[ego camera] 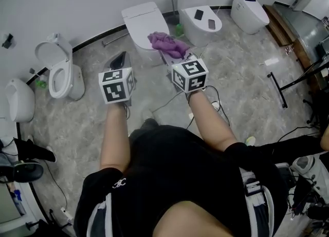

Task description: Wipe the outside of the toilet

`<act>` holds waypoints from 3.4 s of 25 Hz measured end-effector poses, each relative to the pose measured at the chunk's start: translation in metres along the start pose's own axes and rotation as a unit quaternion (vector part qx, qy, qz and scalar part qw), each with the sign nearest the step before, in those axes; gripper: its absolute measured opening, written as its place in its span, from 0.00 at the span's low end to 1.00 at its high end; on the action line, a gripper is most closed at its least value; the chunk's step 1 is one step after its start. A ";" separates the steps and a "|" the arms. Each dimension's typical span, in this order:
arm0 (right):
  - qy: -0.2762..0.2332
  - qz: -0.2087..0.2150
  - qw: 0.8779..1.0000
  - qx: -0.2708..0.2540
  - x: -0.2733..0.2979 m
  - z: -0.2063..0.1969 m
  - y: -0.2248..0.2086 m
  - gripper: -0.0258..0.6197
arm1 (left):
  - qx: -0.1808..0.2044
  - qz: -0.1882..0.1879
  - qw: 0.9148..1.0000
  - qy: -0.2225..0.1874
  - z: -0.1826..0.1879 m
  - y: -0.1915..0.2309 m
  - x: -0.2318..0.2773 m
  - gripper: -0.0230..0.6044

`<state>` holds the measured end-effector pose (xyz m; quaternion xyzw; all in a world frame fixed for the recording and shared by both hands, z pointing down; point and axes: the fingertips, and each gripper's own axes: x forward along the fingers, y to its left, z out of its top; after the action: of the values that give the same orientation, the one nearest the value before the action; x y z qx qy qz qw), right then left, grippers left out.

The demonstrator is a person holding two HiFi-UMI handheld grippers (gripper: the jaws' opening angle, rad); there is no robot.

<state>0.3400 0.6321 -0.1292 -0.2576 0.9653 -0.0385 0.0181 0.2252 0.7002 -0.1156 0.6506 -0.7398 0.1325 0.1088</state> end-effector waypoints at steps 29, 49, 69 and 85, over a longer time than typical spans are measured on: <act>0.046 -0.019 0.999 -0.013 0.363 -0.010 -0.050 0.19 | -0.058 -0.016 0.998 0.012 0.045 0.267 0.255 0.05; 0.067 0.027 0.997 0.011 0.531 -0.040 -0.231 0.19 | -0.054 0.037 0.997 0.037 0.104 0.309 0.478 0.05; 0.165 0.121 0.979 0.011 0.710 -0.119 -0.337 0.19 | -0.109 0.086 0.982 0.124 0.075 0.353 0.651 0.05; 0.272 0.056 0.958 0.070 0.906 -0.256 -0.308 0.19 | -0.146 0.010 0.976 0.162 -0.008 0.513 0.792 0.05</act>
<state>-0.3064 -0.0689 0.1375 -0.1813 0.9415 -0.1735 -0.2249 -0.3867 0.0236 0.1277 0.5905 -0.7301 0.1272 0.3196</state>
